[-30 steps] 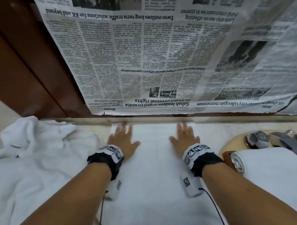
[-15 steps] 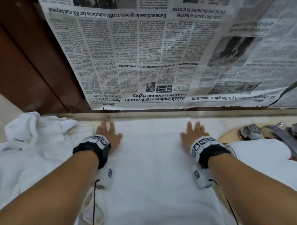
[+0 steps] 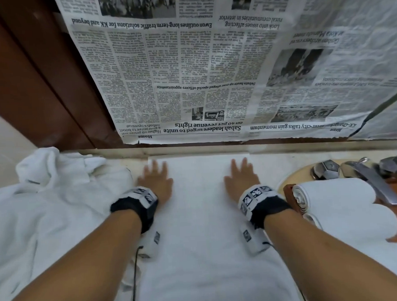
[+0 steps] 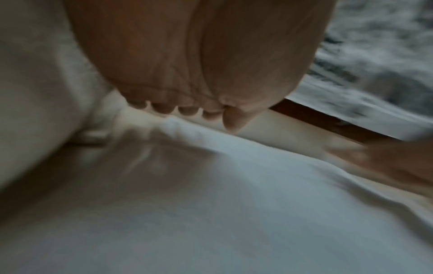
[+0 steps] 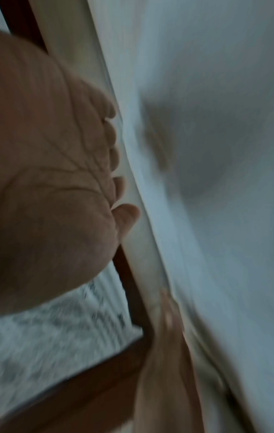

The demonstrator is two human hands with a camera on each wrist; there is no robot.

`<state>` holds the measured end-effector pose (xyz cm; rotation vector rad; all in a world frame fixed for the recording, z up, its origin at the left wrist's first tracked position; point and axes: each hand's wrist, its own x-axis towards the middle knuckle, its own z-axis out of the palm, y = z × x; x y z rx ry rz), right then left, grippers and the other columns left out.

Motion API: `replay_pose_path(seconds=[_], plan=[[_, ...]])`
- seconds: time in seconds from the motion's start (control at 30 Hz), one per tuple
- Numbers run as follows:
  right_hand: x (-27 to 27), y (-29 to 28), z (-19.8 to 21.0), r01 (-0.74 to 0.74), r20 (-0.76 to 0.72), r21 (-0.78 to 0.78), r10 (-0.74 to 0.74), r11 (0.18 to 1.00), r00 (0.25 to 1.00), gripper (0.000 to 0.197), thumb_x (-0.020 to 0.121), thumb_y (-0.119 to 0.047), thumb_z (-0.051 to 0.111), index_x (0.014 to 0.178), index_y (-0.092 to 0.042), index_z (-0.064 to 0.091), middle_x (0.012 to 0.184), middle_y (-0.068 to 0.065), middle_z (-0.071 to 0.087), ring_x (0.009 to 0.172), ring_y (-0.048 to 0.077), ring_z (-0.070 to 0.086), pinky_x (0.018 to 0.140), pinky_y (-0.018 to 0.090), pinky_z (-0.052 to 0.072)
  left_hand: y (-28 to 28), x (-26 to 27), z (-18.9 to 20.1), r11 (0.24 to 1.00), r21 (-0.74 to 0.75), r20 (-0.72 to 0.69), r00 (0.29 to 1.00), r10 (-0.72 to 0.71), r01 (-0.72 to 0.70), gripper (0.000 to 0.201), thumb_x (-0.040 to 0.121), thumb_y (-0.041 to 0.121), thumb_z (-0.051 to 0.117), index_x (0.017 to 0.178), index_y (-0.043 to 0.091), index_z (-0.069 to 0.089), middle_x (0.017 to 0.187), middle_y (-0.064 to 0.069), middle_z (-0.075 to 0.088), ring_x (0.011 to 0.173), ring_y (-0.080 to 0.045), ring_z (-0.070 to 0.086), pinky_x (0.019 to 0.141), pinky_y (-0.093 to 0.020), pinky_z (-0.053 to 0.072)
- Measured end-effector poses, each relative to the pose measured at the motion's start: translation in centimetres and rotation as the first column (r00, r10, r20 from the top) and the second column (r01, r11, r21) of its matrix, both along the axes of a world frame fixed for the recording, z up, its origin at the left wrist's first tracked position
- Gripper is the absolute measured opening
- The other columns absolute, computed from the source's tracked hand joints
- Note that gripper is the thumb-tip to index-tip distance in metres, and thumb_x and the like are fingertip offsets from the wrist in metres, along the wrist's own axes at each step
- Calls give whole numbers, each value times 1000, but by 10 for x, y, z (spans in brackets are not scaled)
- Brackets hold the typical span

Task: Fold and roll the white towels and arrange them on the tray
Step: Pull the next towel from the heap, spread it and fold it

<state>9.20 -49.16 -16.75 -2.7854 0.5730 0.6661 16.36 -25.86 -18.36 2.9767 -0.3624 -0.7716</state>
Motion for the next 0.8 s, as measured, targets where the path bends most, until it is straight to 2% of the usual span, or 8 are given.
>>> replay_pose_path(seconds=[0.07, 0.13, 0.33, 0.43, 0.53, 0.6, 0.7, 0.8], plan=[[-7, 32, -4, -163, 21, 89, 161, 983, 987, 65, 106, -38, 27, 159, -22, -8, 163, 9, -23, 152, 31, -12, 121, 48, 9, -25, -22, 5, 976, -122, -39, 982, -187, 181, 60, 107, 33, 24, 157, 19, -6, 163, -9, -15, 151, -32, -5, 118, -49, 16], [-22, 45, -19, -216, -55, 112, 224, 970, 973, 63, 106, -38, 25, 158, -26, -8, 162, 5, -26, 152, 27, -14, 121, 50, 7, -25, -38, -3, 957, -102, -92, 955, -281, 272, 60, 107, 32, 26, 158, 22, -3, 163, -8, -16, 151, -30, -5, 118, -50, 14], [-41, -1, -18, 90, -91, -37, -93, 995, 991, 69, 104, -42, 28, 158, -20, -9, 163, 10, -24, 152, 31, -11, 123, 48, 9, 32, -20, -7, 996, -47, -25, 997, 79, -80, 64, 104, 33, 38, 157, 15, 7, 164, -15, -4, 150, -38, 4, 121, -50, 14], [-46, 30, -3, -61, 11, 5, 61, 998, 998, 68, 106, -40, 28, 158, -18, -10, 161, 13, -25, 152, 33, -13, 121, 47, 10, -3, -36, 7, 989, -148, -71, 997, -39, 28, 62, 107, 30, 30, 157, 15, -2, 163, -15, -13, 150, -39, -5, 122, -48, 8], [-65, 52, -12, -202, -84, 165, 218, 965, 972, 65, 107, -38, 29, 159, -20, -6, 162, 9, -25, 152, 30, -14, 120, 50, 10, -14, -69, -3, 965, -117, -155, 955, -253, 236, 61, 107, 35, 23, 157, 20, -8, 161, -11, -22, 150, -34, -11, 120, -48, 10], [-72, 38, -22, -151, -133, 134, 169, 979, 977, 65, 106, -40, 28, 159, -21, -5, 163, 9, -22, 152, 30, -11, 119, 50, 13, 7, -70, -11, 979, -16, -149, 968, -201, 201, 64, 103, 43, 18, 156, 23, -11, 161, -10, -24, 150, -33, -11, 119, -47, 12], [-73, 16, -13, 69, -114, 120, -55, 990, 992, 65, 105, -40, 31, 159, -15, 2, 164, 12, -16, 152, 30, -6, 119, 47, 17, 30, -57, -8, 998, 28, -140, 989, 55, -52, 64, 104, 40, 20, 156, 18, -10, 162, -10, -22, 150, -36, -9, 121, -45, 11], [-78, 34, 3, -36, -16, 91, 38, 995, 999, 66, 106, -39, 30, 159, -16, -3, 163, 14, -22, 152, 32, -12, 121, 47, 10, 8, -73, 5, 1000, -20, -11, 1000, -3, 2, 63, 106, 36, 24, 157, 19, -9, 163, -10, -18, 150, -35, -6, 120, -46, 12]])
